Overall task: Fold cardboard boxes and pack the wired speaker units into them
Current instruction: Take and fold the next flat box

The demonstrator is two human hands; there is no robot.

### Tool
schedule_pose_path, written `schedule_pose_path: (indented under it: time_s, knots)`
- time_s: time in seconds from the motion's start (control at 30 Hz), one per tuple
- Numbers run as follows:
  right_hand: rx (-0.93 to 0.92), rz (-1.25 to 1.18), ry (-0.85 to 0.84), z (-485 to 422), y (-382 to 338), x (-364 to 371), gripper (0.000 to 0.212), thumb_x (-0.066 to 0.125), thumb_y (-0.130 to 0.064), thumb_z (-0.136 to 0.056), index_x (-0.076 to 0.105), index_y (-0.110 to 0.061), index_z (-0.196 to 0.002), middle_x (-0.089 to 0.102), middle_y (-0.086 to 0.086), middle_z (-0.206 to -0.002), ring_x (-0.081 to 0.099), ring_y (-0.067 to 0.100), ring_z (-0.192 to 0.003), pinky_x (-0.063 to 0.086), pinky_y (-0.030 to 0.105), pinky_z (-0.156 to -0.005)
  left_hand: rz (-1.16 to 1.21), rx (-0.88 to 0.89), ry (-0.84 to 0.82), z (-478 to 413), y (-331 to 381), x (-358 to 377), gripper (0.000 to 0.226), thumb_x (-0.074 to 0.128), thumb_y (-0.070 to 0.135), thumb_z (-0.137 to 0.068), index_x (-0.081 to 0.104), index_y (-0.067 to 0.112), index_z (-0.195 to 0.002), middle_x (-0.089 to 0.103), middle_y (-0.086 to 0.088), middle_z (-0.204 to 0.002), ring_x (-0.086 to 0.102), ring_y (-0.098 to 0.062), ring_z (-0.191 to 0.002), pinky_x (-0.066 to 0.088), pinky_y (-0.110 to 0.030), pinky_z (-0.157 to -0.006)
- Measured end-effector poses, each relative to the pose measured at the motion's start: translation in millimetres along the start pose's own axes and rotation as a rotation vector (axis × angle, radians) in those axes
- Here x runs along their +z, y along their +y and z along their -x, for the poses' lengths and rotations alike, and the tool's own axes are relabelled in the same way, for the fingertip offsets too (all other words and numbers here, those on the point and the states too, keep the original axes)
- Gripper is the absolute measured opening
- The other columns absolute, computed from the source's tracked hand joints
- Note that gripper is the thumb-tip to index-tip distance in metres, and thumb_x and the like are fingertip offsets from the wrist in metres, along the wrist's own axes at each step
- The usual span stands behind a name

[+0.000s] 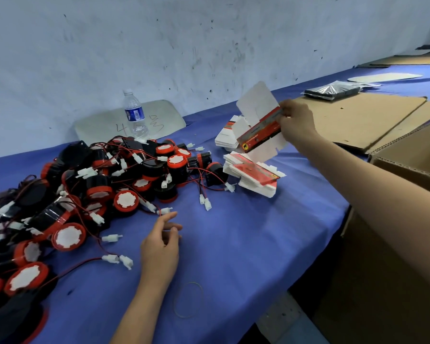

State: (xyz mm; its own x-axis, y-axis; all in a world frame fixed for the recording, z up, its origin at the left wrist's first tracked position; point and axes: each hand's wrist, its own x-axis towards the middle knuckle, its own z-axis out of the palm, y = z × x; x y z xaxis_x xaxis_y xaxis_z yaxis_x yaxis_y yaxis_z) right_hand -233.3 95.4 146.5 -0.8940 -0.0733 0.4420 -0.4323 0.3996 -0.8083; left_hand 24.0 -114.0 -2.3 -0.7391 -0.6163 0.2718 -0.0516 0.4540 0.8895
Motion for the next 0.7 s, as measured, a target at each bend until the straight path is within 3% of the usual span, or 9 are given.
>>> schedule_pose_path:
  time_s: [0.07, 0.17, 0.3, 0.37, 0.47, 0.53, 0.6, 0.63, 0.7]
  knots:
    - [-0.115, 0.196, -0.069, -1.9, -9.9, -3.0, 0.045, 0.043, 0.005, -0.082, 0.065, -0.012, -0.116, 0.069, 0.011, -0.111, 0.062, 0.028, -0.101, 0.05, 0.033, -0.083, -0.003, 0.005, -0.003, 0.2, 0.3, 0.0, 0.043, 0.048, 0.002, -0.095, 0.057, 0.044, -0.103, 0.068, 0.012, -0.086, 0.062, -0.002, -0.07, 0.047, -0.023, -0.062]
    - [-0.28, 0.521, -0.231, -2.0, -31.1, -6.1, 0.05, 0.043, 0.001, -0.082, 0.064, -0.019, -0.123, 0.065, 0.013, -0.118, 0.058, 0.035, -0.107, 0.045, 0.034, -0.076, -0.003, 0.009, 0.001, -0.3, -0.8, 0.0, 0.044, 0.048, 0.001, -0.095, 0.057, 0.043, -0.104, 0.068, 0.012, -0.085, 0.062, -0.004, -0.07, 0.049, -0.024, -0.065]
    - [-0.391, 0.929, -0.452, 1.7, -62.0, -6.4, 0.041, 0.047, -0.013, -0.088, 0.063, -0.032, -0.121, 0.059, 0.01, -0.106, 0.056, 0.035, -0.097, 0.037, 0.034, -0.069, 0.006, 0.02, 0.007, -0.6, -2.4, 0.5, 0.04, 0.048, 0.002, -0.095, 0.059, 0.039, -0.106, 0.068, 0.009, -0.084, 0.06, -0.005, -0.068, 0.045, -0.016, -0.056]
    - [-0.464, 1.162, -0.481, 4.8, -75.3, -4.9, 0.035, 0.049, -0.016, -0.092, 0.063, -0.031, -0.121, 0.055, 0.008, -0.1, 0.056, 0.033, -0.095, 0.037, 0.033, -0.071, 0.014, 0.02, 0.007, -0.5, -3.0, 0.6, 0.037, 0.048, 0.003, -0.096, 0.06, 0.037, -0.106, 0.068, 0.007, -0.084, 0.06, -0.005, -0.069, 0.044, -0.014, -0.054]
    - [-0.626, 1.315, -0.394, 6.7, -90.4, -0.8, 0.034, 0.048, -0.014, -0.093, 0.06, -0.027, -0.121, 0.06, 0.009, -0.112, 0.059, 0.033, -0.103, 0.039, 0.035, -0.085, 0.026, 0.009, 0.002, -0.1, -2.7, 0.2, 0.034, 0.048, 0.005, -0.097, 0.06, 0.036, -0.108, 0.068, 0.008, -0.084, 0.061, -0.003, -0.07, 0.045, -0.013, -0.056]
    - [-0.601, 1.141, -0.289, 10.2, -97.7, 0.6, 0.039, 0.048, -0.016, -0.09, 0.058, -0.031, -0.124, 0.06, 0.011, -0.114, 0.058, 0.034, -0.104, 0.037, 0.035, -0.082, 0.045, 0.014, -0.002, 0.9, -2.7, -0.2, 0.032, 0.049, 0.009, -0.098, 0.06, 0.037, -0.108, 0.068, 0.008, -0.084, 0.061, -0.004, -0.071, 0.046, -0.013, -0.058]
    - [-0.437, 0.696, -0.238, 20.7, -99.0, 5.0, 0.044, 0.045, -0.021, -0.085, 0.057, -0.034, -0.125, 0.064, 0.009, -0.111, 0.058, 0.034, -0.103, 0.039, 0.034, -0.075, 0.111, 0.008, -0.001, 3.1, 1.7, -0.7, 0.023, 0.054, 0.02, -0.096, 0.06, 0.039, -0.109, 0.069, 0.005, -0.084, 0.061, -0.012, -0.073, 0.047, -0.017, -0.06]
    - [-0.352, 0.426, -0.263, 30.3, -96.4, 9.6, 0.045, 0.043, -0.02, -0.082, 0.059, -0.033, -0.123, 0.066, 0.006, -0.106, 0.06, 0.031, -0.102, 0.043, 0.032, -0.075, 0.16, -0.008, -0.002, 3.8, 5.3, -0.7, 0.019, 0.058, 0.033, -0.093, 0.06, 0.039, -0.111, 0.069, 0.004, -0.085, 0.061, -0.016, -0.075, 0.048, -0.019, -0.061]
    - [-0.24, 0.036, -0.376, 60.1, -88.3, 26.7, 0.039, 0.046, -0.008, -0.084, 0.062, -0.027, -0.114, 0.069, 0.004, -0.094, 0.064, 0.023, -0.092, 0.052, 0.034, -0.081, 0.246, -0.024, 0.008, 4.3, 12.7, -2.6, 0.039, 0.054, 0.056, -0.08, 0.057, 0.04, -0.115, 0.069, 0.006, -0.09, 0.062, -0.015, -0.075, 0.05, -0.023, -0.067]
